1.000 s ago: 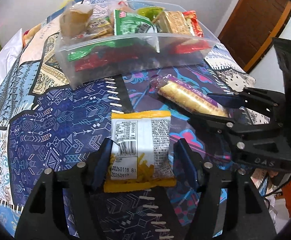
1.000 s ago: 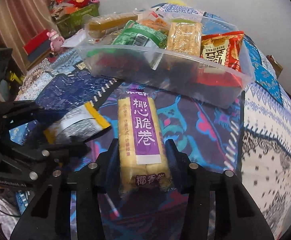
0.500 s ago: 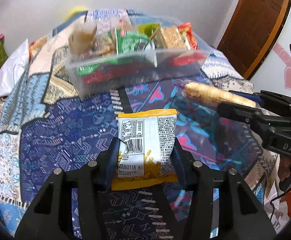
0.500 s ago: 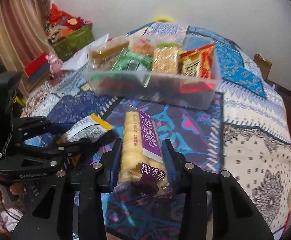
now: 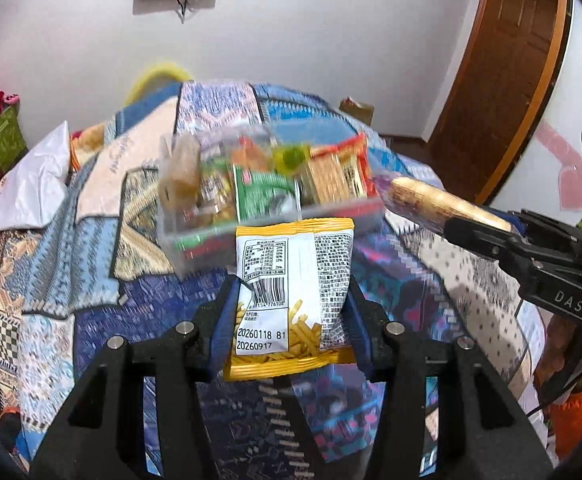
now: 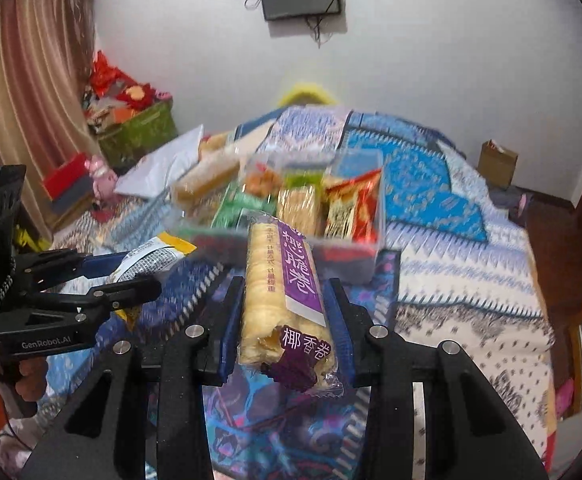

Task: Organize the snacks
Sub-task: 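Lift the yellow packet with the left tool while the right tool carries the coconut roll over the box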

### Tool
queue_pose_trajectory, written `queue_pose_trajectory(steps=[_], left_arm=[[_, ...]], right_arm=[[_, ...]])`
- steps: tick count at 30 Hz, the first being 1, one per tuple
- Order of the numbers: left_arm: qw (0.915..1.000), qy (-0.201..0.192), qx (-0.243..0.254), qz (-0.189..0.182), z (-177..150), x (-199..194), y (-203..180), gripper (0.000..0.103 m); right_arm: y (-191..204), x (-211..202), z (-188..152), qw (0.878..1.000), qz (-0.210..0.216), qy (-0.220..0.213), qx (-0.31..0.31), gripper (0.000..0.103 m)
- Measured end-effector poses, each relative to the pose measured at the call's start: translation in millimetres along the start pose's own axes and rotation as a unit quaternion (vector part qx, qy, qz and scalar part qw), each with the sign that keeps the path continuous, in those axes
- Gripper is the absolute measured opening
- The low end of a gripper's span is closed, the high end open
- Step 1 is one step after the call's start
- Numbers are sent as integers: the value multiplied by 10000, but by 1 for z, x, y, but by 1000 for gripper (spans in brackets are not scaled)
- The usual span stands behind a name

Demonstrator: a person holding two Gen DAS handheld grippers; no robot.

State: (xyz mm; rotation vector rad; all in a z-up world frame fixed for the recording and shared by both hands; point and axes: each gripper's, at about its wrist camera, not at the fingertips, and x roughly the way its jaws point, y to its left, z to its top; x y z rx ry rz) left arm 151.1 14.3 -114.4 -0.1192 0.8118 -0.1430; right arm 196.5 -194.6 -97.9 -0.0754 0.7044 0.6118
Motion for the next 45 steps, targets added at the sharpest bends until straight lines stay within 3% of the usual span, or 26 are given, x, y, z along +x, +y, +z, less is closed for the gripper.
queue_pose_trajectory(steps=[10,24,41,45], left_arm=[[9986,-478,-93,226,45,-4,12,50],[9980,-527,-120,325,90,42,19,50],[9988,-92,-90,466,100,116,22,50],[9987,7,-4,516,98,127,20,50]], right_arm=[[-10,10,28,9991,-155,-364,137,36],[-15,57,48,9990,-232,-307,230,36],[-28,103,48,9987,-392,16,330,36],[-34,106,45,9986,-182,99,493,36]])
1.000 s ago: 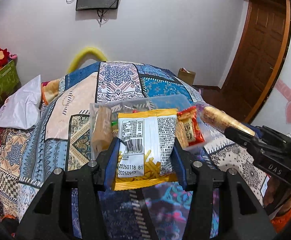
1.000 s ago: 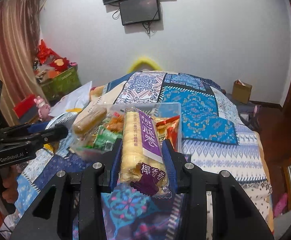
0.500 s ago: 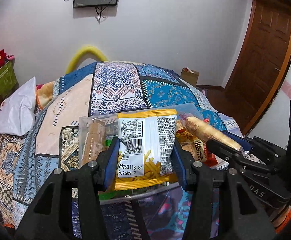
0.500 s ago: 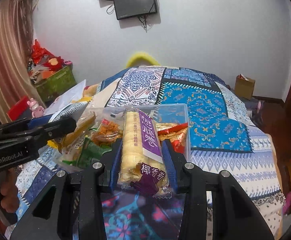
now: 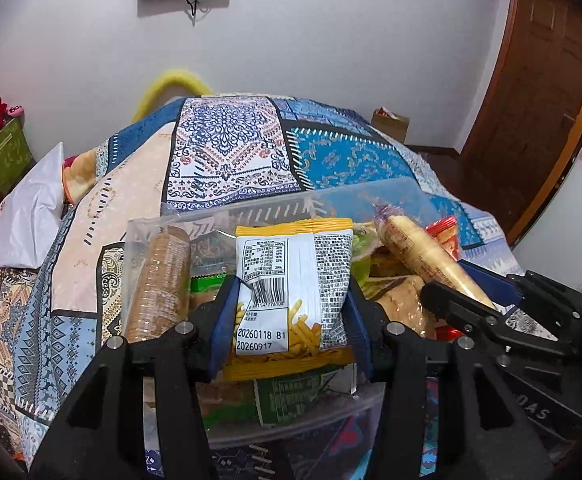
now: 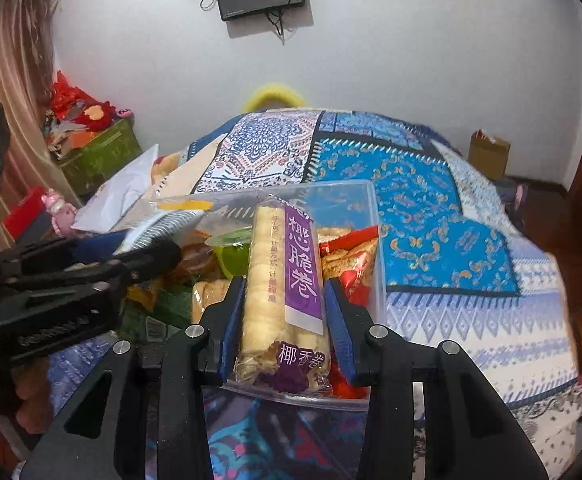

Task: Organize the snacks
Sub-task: 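Lift the yellow packet with the left tool while the right tool carries the coconut roll over the box, then open both tools to drop the yellow packet and coconut roll into the box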

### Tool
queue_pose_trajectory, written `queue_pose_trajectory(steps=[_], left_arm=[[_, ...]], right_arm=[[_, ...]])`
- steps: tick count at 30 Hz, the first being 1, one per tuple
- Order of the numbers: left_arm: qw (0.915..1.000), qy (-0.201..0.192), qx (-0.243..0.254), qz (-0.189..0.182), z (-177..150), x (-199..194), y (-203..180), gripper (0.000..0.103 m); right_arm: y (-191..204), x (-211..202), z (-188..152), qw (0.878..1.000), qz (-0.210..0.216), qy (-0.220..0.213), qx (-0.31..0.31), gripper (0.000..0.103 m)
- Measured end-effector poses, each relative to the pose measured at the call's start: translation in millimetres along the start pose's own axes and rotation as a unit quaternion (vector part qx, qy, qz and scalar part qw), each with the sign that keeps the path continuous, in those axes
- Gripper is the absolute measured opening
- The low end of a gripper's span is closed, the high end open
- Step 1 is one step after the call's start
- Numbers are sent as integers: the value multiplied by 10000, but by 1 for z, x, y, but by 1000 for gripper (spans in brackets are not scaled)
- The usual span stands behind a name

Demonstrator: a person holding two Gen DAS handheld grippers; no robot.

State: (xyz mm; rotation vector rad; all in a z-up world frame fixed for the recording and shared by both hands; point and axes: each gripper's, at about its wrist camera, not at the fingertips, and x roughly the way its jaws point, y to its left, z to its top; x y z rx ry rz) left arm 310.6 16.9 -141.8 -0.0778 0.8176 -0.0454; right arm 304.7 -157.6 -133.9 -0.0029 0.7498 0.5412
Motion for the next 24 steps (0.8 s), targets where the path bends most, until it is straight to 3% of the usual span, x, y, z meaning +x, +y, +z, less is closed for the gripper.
queue_pose_trajectory(steps=[4,8,13,14,24], left_arm=[[9999,5,93,44,0,5,-5,52],[9999,96,49,-77,0,4,-6,64],[9999,-30,56,-80,-1,-12,-4,68],[9999,-43,37,-112,-2,-16,-3,69],[9981,-576,-24,-213,-6,-90,1,69]], right_arm=[[2,-2,-1,10000,-47,12,-71,37],[4,-2,-1,9998,-102,111,-135,38],[1,-11,-1,9997,-206,68,-106,64],[1,-13,-1,9997,-199,42,-94,66],[14,-59,6,9995,-59,-254,-190,66]])
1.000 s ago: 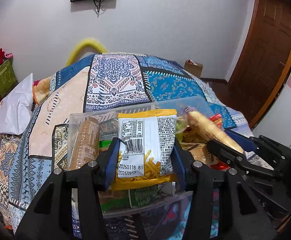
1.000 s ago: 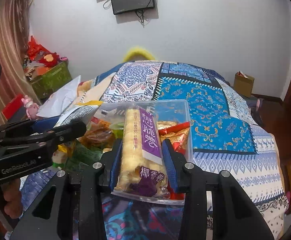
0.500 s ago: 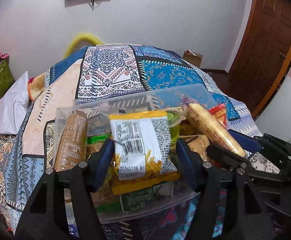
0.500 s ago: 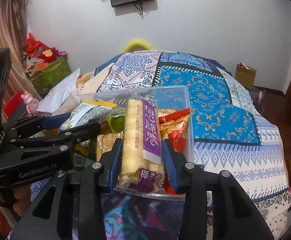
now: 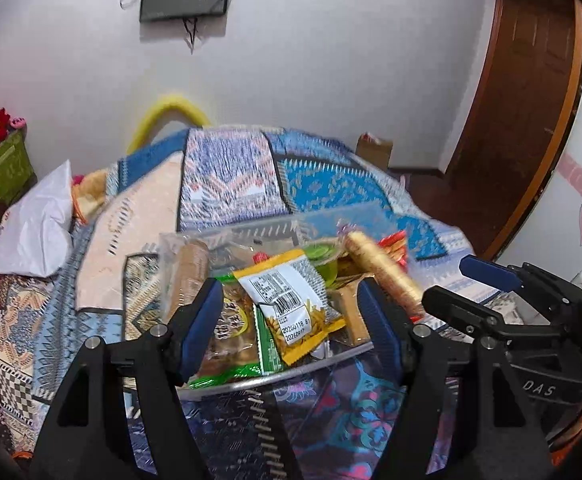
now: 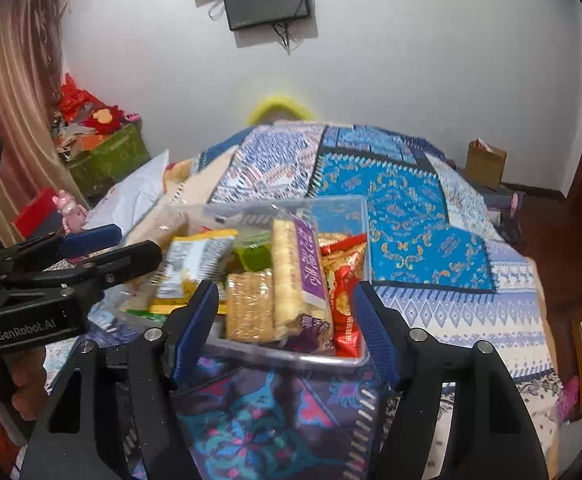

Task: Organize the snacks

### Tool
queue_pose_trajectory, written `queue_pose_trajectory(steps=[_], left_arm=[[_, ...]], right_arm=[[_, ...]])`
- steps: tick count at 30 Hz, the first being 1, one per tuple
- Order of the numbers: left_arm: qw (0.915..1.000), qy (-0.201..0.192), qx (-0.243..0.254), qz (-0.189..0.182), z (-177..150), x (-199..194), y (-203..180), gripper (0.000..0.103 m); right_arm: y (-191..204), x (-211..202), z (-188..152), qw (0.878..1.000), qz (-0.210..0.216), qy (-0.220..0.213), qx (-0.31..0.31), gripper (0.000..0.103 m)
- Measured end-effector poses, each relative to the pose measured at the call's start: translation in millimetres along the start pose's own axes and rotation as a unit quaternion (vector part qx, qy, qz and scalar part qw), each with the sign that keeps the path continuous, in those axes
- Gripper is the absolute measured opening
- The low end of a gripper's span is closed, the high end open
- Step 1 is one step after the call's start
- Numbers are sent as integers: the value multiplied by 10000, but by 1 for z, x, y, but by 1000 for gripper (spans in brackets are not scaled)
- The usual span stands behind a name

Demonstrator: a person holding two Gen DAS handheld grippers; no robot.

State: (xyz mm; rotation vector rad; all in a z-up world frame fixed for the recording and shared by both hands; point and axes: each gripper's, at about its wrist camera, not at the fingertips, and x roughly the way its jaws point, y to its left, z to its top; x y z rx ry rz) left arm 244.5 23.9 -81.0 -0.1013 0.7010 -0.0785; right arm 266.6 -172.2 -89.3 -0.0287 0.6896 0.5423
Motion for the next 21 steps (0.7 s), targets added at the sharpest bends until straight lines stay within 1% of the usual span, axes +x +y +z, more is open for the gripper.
queue_pose_trajectory(steps=[5,6,7,10,14,15,17,19,21], left_arm=[[9984,-561,79,18,2,-58,-7,69],[9974,-709,110,71,3,-72,-10,69],[9966,-809,125,90,3,-83,-12,69],[9933,-1140,174,68,1,-118,-18,69],[9866,-1608,244,120,-7,-162,-26,82],[9843,-1740,271,132,-11,-173,-28,83],[9815,-1886,289,158,-16,-188,-31,86],[9790,-2012,291,158,-22,-201,-34,90],[9765,-2130,286,138,-27,-212,-35,93]], right_arm=[[12,-46,8,9989,76,-459,-61,66],[15,-55,10,9985,77,-542,-65,68],[17,-64,11,9979,66,-643,-67,72],[25,-98,12,9945,80,-1043,-67,77],[35,-130,11,9898,114,-1419,-106,77],[38,-137,11,9885,114,-1503,-129,77],[44,-151,7,9858,103,-1667,-170,78],[49,-161,3,9830,59,-1826,-196,86],[52,-168,0,9804,-18,-1956,-235,91]])
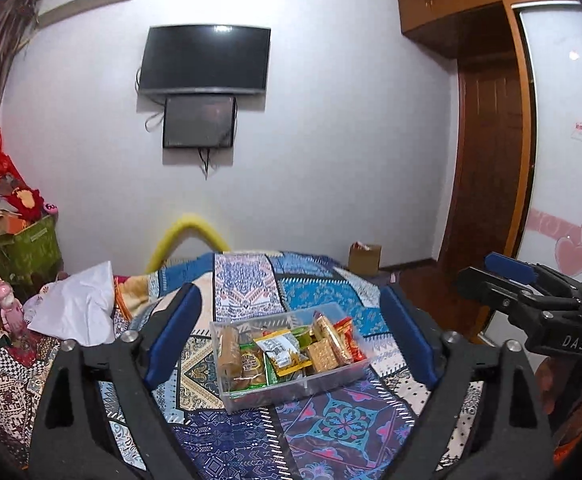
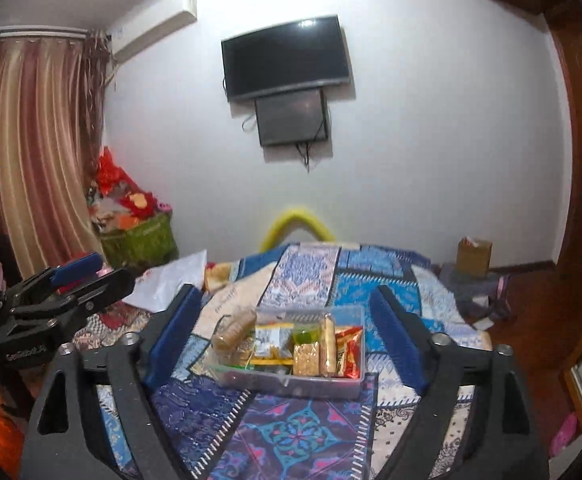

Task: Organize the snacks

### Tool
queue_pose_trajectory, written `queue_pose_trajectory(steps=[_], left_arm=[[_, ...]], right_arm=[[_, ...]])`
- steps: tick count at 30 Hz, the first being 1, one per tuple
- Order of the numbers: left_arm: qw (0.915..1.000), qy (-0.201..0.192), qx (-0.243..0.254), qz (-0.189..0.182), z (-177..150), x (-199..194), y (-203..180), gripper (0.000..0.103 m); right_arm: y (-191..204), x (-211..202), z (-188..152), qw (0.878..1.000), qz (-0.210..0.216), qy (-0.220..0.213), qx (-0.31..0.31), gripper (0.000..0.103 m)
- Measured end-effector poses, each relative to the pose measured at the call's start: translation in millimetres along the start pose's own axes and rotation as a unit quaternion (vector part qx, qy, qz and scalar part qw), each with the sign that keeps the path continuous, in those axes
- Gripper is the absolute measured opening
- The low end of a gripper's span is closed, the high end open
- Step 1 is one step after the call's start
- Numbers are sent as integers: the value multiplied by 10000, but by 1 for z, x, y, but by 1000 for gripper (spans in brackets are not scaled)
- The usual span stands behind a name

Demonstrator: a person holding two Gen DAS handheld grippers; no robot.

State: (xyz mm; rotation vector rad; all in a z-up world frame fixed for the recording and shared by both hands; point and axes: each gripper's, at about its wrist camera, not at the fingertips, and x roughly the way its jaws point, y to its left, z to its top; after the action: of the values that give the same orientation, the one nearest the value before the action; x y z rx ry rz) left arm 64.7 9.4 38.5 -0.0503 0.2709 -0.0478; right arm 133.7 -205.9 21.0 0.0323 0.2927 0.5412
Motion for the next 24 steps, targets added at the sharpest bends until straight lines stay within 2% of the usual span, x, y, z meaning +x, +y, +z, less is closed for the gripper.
queue_pose_trajectory(steps=[4,9,24], left_arm=[[9998,-178,-2,32,-2,-16,-3,101],[9996,-271,-2,111,-6,-25,-5,102],[9999,-113,-87,86,-11,-18,-4,102]], right_arm=[[8,-11,-4,9994,-158,-203,-221,103],[11,-15,-8,9992,-216,-241,-236,103],[9,-26,-15,9993,-217,-242,-175,103]])
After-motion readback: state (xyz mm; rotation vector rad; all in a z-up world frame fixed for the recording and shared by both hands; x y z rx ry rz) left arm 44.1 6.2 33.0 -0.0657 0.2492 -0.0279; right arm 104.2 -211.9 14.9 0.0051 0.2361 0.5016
